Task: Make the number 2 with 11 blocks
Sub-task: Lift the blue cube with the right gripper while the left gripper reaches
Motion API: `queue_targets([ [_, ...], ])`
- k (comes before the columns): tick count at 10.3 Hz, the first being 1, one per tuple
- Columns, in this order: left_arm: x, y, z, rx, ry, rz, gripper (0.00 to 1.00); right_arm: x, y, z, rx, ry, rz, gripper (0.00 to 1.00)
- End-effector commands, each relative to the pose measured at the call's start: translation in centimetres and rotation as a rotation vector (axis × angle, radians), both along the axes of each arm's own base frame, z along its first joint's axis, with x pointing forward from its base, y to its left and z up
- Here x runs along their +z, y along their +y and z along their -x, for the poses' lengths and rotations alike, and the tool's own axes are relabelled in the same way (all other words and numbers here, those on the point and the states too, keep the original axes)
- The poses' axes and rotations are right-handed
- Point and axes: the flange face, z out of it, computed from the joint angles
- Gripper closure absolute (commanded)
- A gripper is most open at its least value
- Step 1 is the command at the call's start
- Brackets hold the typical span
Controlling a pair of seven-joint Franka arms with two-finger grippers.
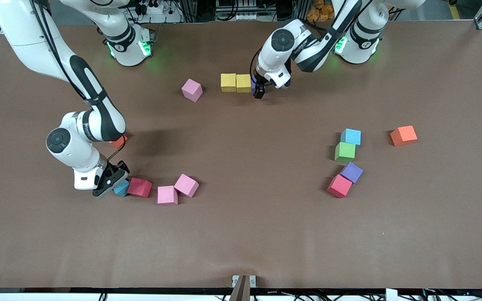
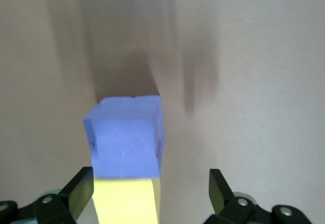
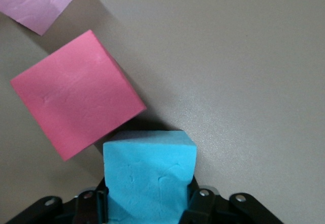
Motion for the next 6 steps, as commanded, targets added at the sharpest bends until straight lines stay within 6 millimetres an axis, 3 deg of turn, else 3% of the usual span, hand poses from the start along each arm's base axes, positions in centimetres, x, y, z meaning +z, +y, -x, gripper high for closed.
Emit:
queue_targets([
  [1, 5.5, 1.2, -0.2, -0.036, -0.084, -0.041, 0.00, 0.0, 0.1, -0.4, 0.018, 0.001, -0.012, 0.65],
  [2, 6.9, 1.2, -1.4, -0.070, -0.084, -0.045, 0.00, 0.3, 0.1, -0.4, 0.015, -0.001, -0.013, 0.65],
  [4, 9.9, 3.0, -6.6, -0.130, -0.056, -0.061, 0.00, 3.2, -0.4, 0.0, 0.014, 0.044, -0.016, 0.64],
  [6, 14.6, 9.0, -13.5, -0.242, -0.098, -0.050, 0.00, 7.1, -1.5, 0.9, -0.006, 0.127, -0.031, 0.64],
])
